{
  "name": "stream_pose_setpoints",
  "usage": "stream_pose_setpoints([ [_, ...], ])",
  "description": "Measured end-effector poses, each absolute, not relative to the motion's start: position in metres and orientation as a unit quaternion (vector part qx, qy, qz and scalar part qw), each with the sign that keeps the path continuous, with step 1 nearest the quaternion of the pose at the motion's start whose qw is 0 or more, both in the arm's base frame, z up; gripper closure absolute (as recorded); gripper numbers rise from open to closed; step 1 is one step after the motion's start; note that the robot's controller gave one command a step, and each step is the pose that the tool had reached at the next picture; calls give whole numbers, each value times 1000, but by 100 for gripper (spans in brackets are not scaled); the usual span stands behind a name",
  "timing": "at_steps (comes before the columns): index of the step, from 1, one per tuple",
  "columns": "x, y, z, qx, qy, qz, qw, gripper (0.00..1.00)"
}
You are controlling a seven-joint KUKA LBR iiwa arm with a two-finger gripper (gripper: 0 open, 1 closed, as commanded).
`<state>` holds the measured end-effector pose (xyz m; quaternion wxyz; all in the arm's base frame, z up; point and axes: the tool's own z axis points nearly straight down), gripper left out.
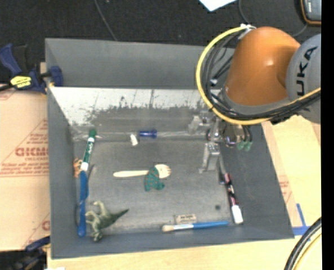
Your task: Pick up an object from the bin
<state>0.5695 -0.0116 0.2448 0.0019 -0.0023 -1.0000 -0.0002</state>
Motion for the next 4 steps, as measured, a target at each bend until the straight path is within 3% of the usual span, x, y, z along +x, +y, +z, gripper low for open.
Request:
stream_pose_setpoints([
  [1,571,-12,249,-2,-1000,0,-2,0],
  [2,585,46,102,89,-996,0,-4,0],
  [3,598,95,164,53,-999,0,-13,0],
  [4,593,111,100,70,-998,0,-3,0],
])
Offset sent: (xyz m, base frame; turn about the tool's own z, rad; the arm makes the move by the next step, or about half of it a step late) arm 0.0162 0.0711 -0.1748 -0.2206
